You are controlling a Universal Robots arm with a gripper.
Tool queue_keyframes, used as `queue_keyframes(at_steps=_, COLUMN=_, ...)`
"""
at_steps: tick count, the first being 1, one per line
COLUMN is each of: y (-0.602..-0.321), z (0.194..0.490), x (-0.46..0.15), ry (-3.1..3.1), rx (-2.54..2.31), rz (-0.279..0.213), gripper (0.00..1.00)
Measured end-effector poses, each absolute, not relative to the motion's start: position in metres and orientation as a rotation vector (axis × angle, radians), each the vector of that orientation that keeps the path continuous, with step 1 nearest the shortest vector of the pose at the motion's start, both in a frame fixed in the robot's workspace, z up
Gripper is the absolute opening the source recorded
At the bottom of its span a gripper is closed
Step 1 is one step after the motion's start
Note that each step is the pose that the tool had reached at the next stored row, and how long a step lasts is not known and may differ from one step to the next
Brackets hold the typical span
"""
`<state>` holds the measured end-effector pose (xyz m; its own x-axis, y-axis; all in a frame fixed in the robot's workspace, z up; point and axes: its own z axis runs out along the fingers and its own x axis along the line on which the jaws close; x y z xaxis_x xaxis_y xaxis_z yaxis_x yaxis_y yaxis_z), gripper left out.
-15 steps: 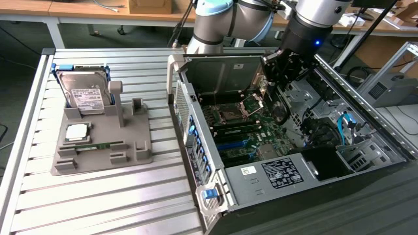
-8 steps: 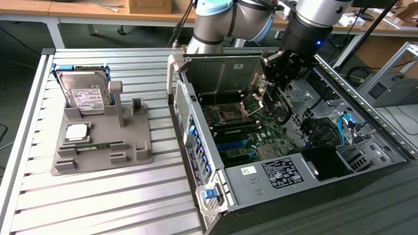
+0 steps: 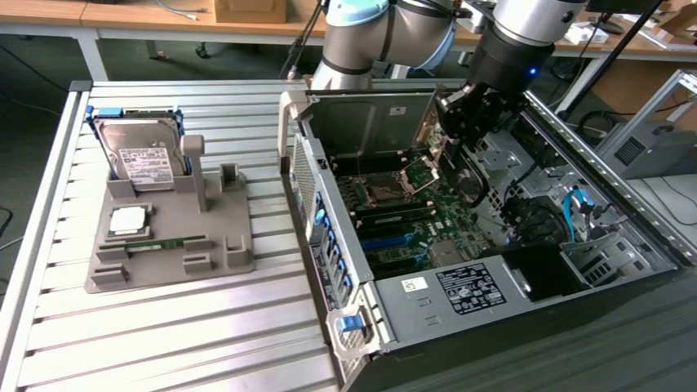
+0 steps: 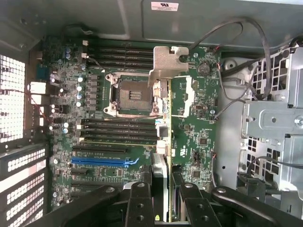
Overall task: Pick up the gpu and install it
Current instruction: 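Insert the gpu into the slot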
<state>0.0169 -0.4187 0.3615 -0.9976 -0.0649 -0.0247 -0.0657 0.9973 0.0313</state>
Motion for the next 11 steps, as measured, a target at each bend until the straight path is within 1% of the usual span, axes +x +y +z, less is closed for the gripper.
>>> queue_keyframes(at_steps=11, y=-0.4187, z=0.3615, x=0.0169, ry=3.113, rx=-0.191, rz=0.051, gripper=0.27)
